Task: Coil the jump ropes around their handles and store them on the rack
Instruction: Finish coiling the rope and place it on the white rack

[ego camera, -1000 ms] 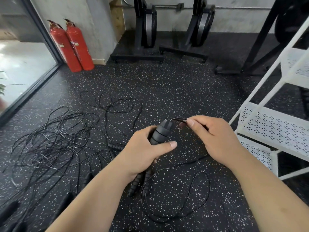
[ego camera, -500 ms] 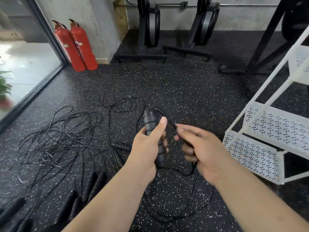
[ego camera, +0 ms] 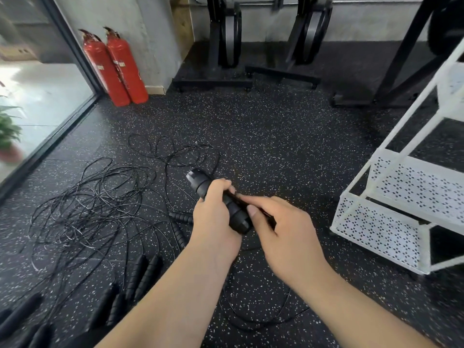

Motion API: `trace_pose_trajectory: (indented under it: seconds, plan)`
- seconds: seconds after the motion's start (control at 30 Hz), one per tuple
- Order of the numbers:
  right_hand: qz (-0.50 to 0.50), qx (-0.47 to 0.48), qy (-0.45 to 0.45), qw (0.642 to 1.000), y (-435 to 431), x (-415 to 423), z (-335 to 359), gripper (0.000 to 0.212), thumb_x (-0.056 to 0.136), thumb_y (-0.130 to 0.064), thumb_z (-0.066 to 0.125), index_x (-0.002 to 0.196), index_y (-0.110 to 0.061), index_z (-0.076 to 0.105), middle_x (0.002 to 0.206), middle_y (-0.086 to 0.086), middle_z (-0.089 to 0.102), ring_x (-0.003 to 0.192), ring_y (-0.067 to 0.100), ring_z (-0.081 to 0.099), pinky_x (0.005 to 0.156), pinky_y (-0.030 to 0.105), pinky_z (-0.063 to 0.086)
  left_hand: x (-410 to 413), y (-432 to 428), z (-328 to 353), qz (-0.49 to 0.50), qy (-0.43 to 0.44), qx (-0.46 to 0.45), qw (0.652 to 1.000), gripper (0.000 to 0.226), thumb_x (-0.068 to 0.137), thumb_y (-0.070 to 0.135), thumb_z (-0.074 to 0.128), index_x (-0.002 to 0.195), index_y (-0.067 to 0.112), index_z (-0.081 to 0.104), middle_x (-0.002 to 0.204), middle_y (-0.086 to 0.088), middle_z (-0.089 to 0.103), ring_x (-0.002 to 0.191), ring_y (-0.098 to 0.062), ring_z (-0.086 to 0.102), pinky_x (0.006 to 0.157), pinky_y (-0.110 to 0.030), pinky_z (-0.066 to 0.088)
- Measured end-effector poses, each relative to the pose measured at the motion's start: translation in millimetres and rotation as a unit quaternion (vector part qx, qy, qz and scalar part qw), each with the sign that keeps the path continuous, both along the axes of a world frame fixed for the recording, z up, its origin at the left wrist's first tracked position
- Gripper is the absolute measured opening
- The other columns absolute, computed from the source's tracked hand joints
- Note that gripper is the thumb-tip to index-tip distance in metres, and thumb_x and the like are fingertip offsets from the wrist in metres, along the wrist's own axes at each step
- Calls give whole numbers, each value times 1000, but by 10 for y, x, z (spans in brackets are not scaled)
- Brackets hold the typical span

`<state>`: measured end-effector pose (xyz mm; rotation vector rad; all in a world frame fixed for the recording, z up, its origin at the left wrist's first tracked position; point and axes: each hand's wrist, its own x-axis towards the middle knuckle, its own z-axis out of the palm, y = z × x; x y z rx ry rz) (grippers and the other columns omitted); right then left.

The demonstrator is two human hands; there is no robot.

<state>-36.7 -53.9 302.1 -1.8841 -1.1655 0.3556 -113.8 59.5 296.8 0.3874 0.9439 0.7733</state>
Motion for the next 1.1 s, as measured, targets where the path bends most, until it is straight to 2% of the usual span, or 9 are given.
trace_pose_trajectory:
  seconds: [0.2, 0.3, 0.4, 0.5, 0.6, 0.8, 0.93, 1.03, 1.1]
  plan:
    - [-17, -1, 76, 997, -8, 7, 47, 37, 108, -22, 55, 128, -48, 72, 119, -37, 69, 115, -17, 59, 93, 2, 42, 63, -25, 70, 37, -21, -3, 999, 5, 96, 8, 65, 98, 12, 65, 78, -3, 66, 63, -20, 63, 66, -34, 60]
    - [-28, -2, -30, 999, -41, -15, -32, 39, 108, -32, 44, 138, -46, 65, 111, -26, 65, 97, -2, 64, 84, 22, 53, 48, -8, 94, 42, -34, 2, 999, 1, 98, 11, 63, 97, 11, 62, 83, -6, 69, 75, -27, 72, 85, -45, 62]
    - [7, -48, -144, 988, -84, -95, -50, 49, 104, -50, 32, 149, -42, 50, 116, -18, 46, 75, 8, 55, 63, 31, 49, 23, 33, 87, 27, -36, 17, 999, 9, 99, 19, 60, 97, 11, 63, 98, -10, 76, 96, -29, 79, 101, -51, 58]
    - [27, -96, -224, 970, -78, -119, -29, 58, 100, -58, 40, 155, -38, 38, 141, -8, 41, 76, 11, 55, 59, 30, 46, -14, 27, 110, 19, -12, 24, 999, 19, 102, 21, 58, 88, 11, 66, 98, -13, 81, 94, -24, 80, 98, -45, 58]
    - [15, -123, -286, 950, -61, -99, -55, 73, 90, -47, 65, 156, -28, 42, 155, -3, 44, 78, 16, 68, 55, 30, 49, -43, 12, 124, 17, -4, 36, 999, 20, 101, 22, 58, 91, 10, 69, 102, -13, 82, 95, -23, 79, 104, -45, 56]
    - [9, -120, -358, 926, -23, -123, -102, 81, 80, -21, 81, 155, -18, 49, 133, -2, 61, 59, 16, 65, 43, 27, 31, -4, -197, 118, -34, 39, 71, 996, 18, 96, 20, 60, 93, 12, 76, 108, -10, 80, 91, -24, 71, 87, -43, 58]
    - [11, -148, -381, 913, 0, -56, -135, 86, 70, -9, 79, 152, -15, 51, 112, 1, 60, 47, 17, 55, 41, 29, 22, 20, -235, 71, -63, 37, 22, 997, 26, 97, 26, 64, 107, 7, 79, 113, -11, 81, 98, -25, 76, 101, -49, 58]
    - [30, -153, -365, 918, 2, 23, -130, 69, 86, -23, 79, 149, -22, 50, 116, -6, 58, 49, 18, 56, 40, 30, 29, 35, -156, 37, -97, 57, -2, 994, 27, 97, 39, 71, 110, 17, 78, 113, -3, 82, 104, -26, 77, 103, -47, 56]
    - [41, -163, -324, 931, 3, 93, -68, 53, 100, -36, 62, 149, -31, 43, 120, -10, 56, 64, 22, 65, 48, 36, 45, 31, -113, 60, -126, 53, 11, 991, 51, 90, 53, 79, 126, 18, 70, 117, 0, 81, 116, -24, 76, 109, -45, 51]
